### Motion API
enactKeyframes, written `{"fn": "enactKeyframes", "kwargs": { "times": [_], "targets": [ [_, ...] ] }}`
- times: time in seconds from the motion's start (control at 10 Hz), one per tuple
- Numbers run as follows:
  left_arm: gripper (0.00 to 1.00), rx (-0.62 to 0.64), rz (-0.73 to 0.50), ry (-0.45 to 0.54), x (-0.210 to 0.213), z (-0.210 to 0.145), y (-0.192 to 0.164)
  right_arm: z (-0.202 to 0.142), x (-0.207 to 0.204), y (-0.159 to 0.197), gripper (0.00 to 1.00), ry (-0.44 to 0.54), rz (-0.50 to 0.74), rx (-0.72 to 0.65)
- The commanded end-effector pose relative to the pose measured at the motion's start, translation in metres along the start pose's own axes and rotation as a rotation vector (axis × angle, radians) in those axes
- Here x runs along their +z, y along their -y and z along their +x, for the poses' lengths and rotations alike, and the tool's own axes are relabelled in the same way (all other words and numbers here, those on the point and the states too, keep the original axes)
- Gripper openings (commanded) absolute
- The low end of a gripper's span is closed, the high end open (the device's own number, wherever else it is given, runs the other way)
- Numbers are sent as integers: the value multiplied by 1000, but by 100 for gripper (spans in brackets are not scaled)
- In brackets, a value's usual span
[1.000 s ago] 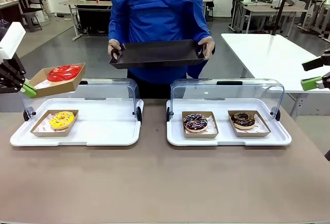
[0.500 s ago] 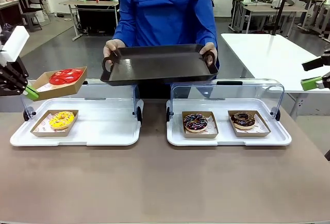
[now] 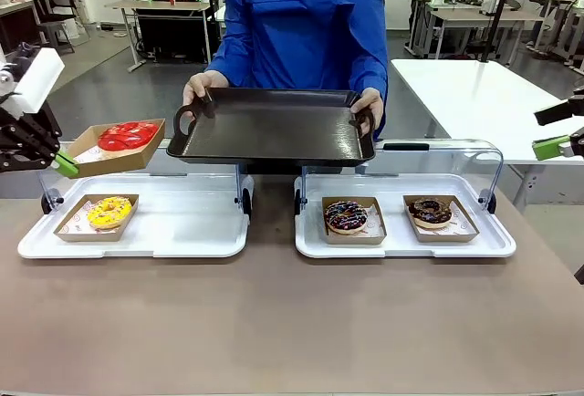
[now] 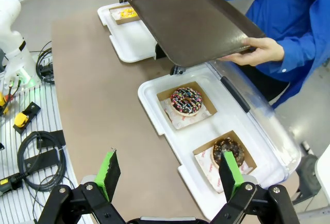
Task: Provide the desired donut to the person.
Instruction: Place the picked Paper togo box onto the Handle tray extended by the person.
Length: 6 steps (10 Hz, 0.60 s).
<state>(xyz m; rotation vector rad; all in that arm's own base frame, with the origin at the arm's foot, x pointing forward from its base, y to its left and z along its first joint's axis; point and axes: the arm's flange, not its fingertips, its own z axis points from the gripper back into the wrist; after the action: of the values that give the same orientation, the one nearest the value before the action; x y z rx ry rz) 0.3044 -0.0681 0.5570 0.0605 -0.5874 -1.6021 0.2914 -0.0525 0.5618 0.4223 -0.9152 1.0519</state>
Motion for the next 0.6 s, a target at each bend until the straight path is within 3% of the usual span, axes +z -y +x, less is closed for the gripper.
{"fn": "enactKeyframes", "kwargs": {
  "times": [0.0, 0.5],
  "targets": [
    [0, -18, 49, -6, -9, 19, -8, 1, -2, 1, 100, 27, 12, -4],
    [0, -125, 48, -69, -34, 99, -83, 1, -2, 1, 100, 27, 12, -4]
  ]
}}
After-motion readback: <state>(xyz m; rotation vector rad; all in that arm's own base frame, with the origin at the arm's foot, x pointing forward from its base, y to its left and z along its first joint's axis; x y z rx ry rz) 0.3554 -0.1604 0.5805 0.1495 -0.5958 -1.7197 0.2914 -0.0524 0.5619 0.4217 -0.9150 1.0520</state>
